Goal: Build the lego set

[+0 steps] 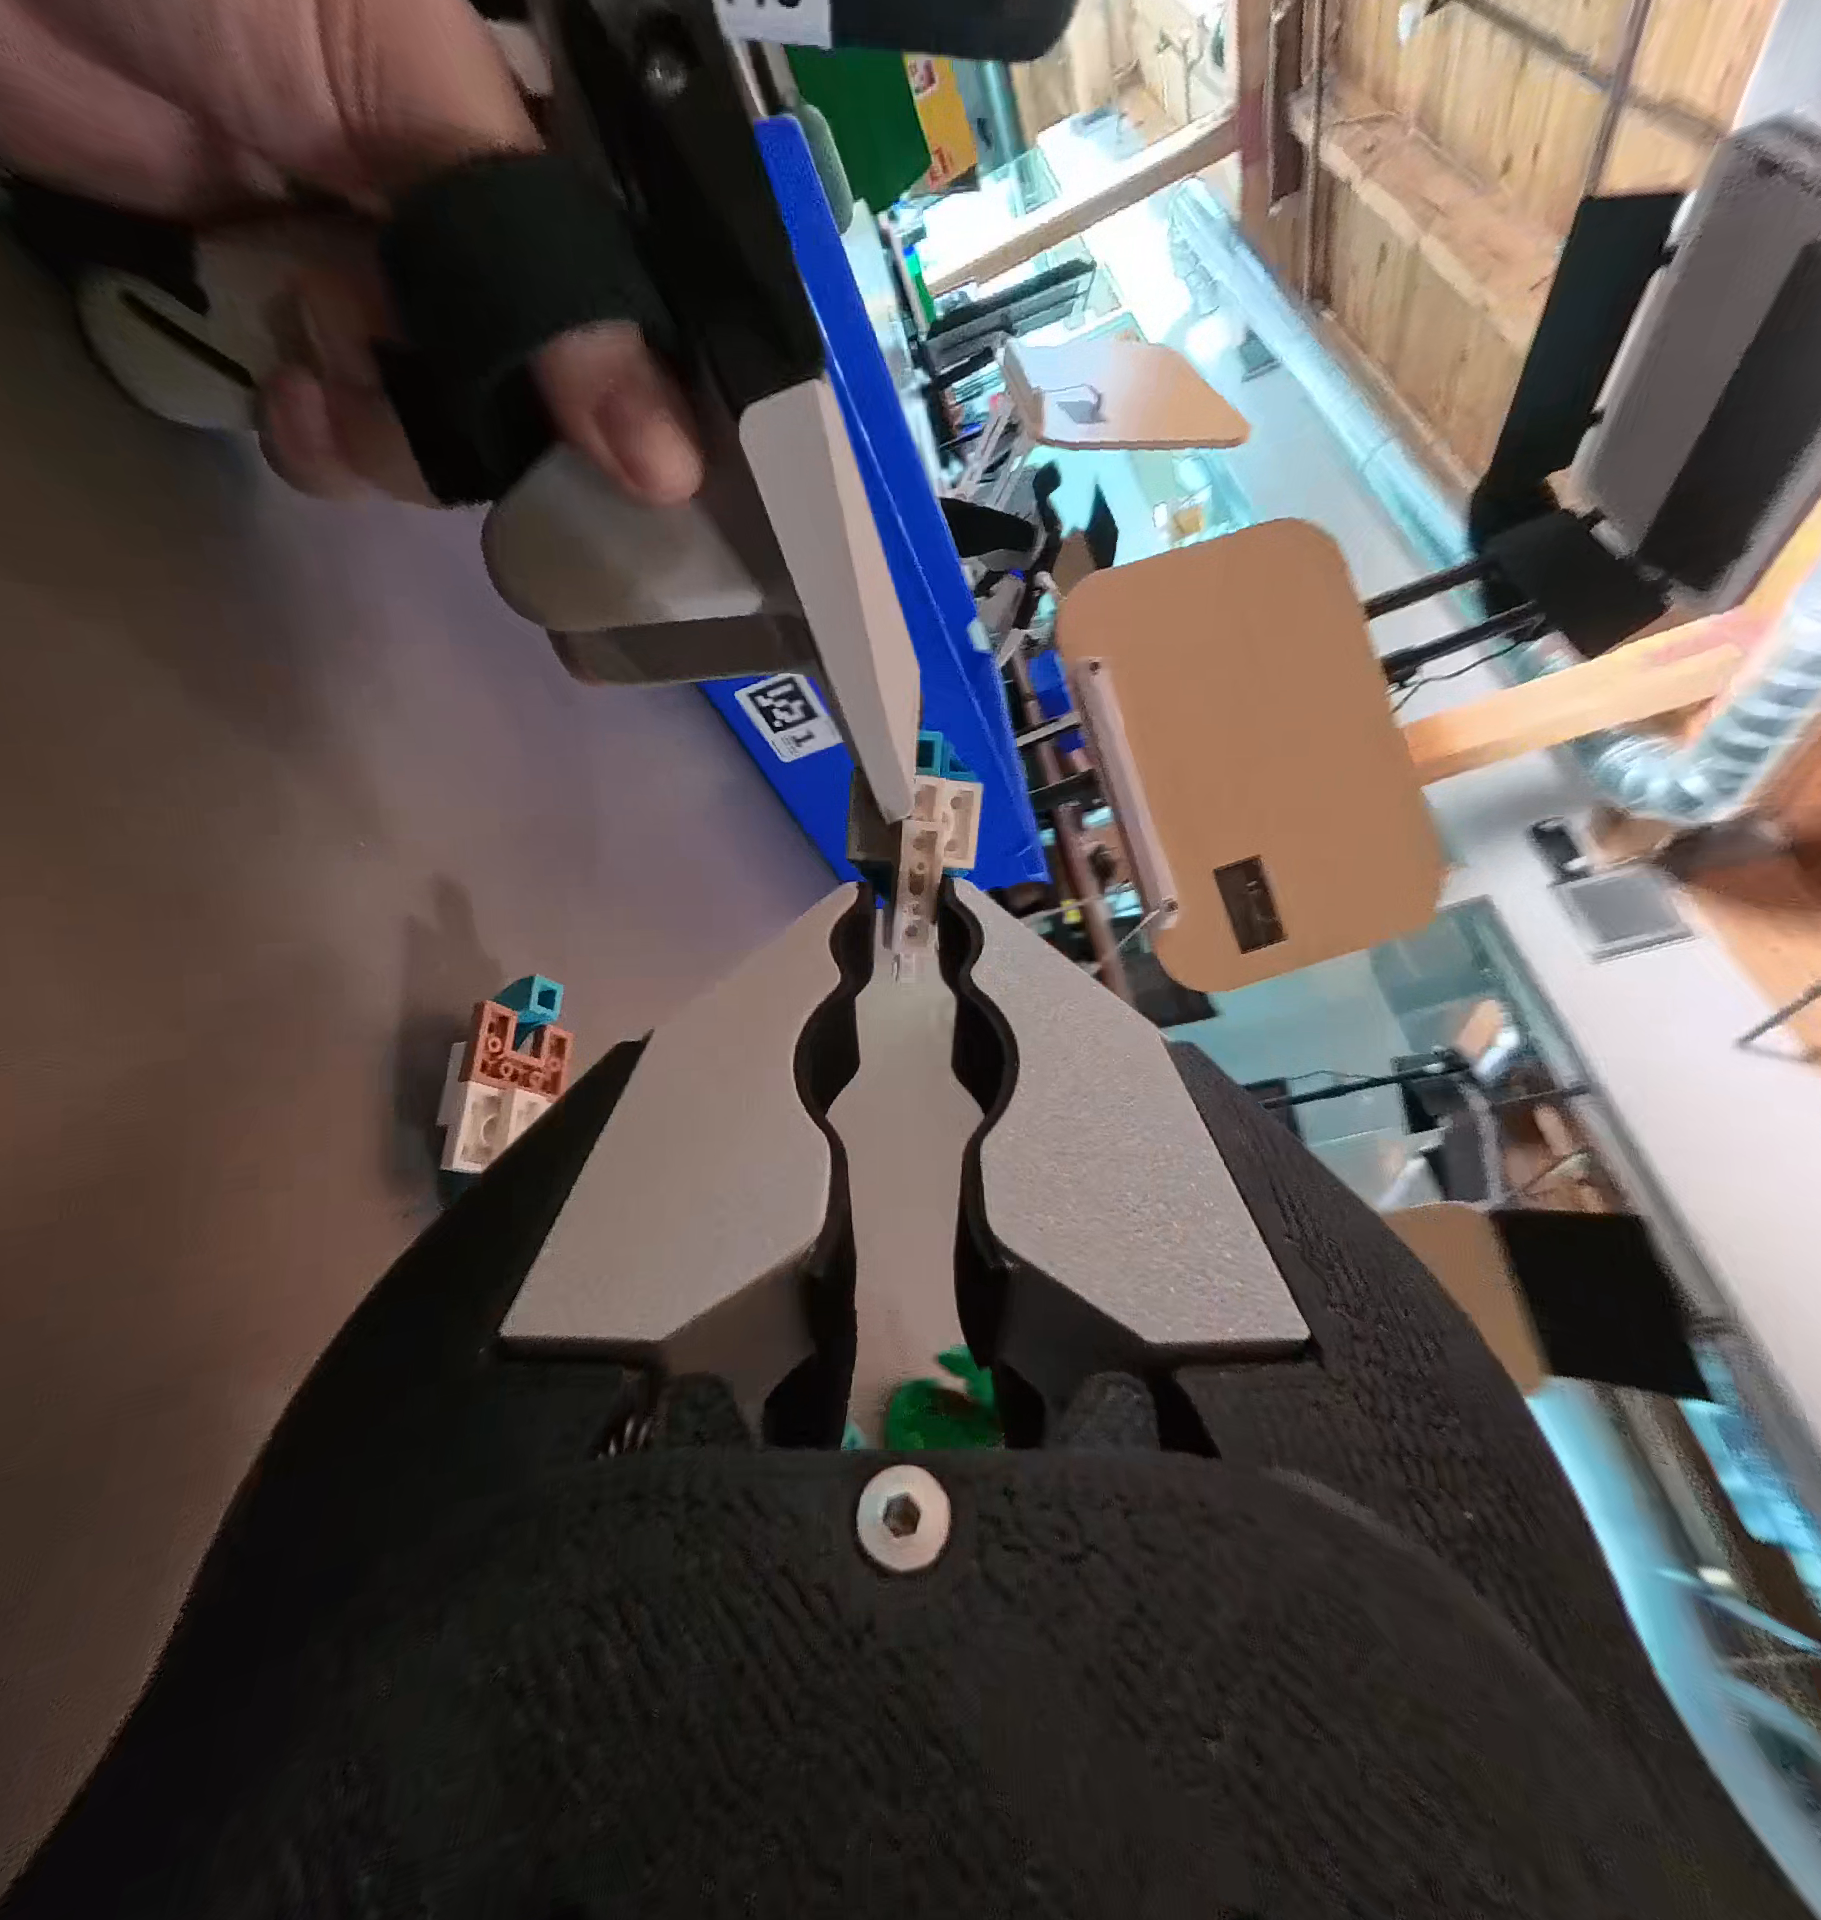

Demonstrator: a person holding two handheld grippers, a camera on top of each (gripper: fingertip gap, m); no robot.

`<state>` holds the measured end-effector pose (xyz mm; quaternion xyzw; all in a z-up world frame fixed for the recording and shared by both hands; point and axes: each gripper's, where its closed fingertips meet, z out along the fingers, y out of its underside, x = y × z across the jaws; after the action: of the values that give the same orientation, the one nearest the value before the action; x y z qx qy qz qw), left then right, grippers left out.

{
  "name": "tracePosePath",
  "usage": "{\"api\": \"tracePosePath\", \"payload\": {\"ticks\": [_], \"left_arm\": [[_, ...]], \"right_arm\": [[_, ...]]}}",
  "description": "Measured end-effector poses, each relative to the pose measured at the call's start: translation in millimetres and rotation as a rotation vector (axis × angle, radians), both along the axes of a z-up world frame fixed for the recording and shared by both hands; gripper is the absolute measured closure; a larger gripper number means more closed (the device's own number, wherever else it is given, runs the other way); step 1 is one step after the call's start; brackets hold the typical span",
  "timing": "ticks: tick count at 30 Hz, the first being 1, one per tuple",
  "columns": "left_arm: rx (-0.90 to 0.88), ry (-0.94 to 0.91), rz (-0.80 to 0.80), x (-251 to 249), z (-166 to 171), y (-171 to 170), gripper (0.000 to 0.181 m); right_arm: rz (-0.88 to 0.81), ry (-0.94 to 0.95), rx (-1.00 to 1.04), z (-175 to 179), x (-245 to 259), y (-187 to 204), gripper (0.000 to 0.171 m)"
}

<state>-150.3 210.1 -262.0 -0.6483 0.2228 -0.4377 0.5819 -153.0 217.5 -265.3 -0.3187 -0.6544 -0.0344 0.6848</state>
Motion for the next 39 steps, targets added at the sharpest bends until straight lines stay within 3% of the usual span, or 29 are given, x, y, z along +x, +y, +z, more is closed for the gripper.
{"api": "tracePosePath", "payload": {"ticks": [3,5,8,18,31,35,39], "left_arm": [[0.034,-0.019,0.01,-1.1,4.8,-1.5,0.171],[0.08,-0.023,0.042,-3.3,9.2,-1.8,0.167],[0.094,-0.035,0.056,-5.4,11.5,-1.2,0.147],[0.044,-0.161,0.101,-22.2,16.6,6.9,0.14],[-0.01,-0.213,0.087,-25.9,15.2,10.3,0.141],[-0.016,-0.22,0.084,-26.2,15.0,10.5,0.141],[-0.024,-0.226,0.08,-26.4,14.6,10.9,0.141]], "right_arm": [[0.071,0.07,-0.271,0.2,-0.8,-2.3,0.163],[0.16,0.137,-0.612,-2.2,-2.9,-5.7,0.163],[0.273,0.259,-1.013,0.2,0.0,-4.1,0.163],[0.672,0.672,-1.876,33.4,19.4,10.8,0.163],[0.685,0.719,-1.904,35.2,21.5,14.9,0.163],[0.58,0.699,-1.776,30.2,18.5,17.9,0.162],[0.415,0.595,-1.518,19.1,11.3,16.7,0.162]]}}
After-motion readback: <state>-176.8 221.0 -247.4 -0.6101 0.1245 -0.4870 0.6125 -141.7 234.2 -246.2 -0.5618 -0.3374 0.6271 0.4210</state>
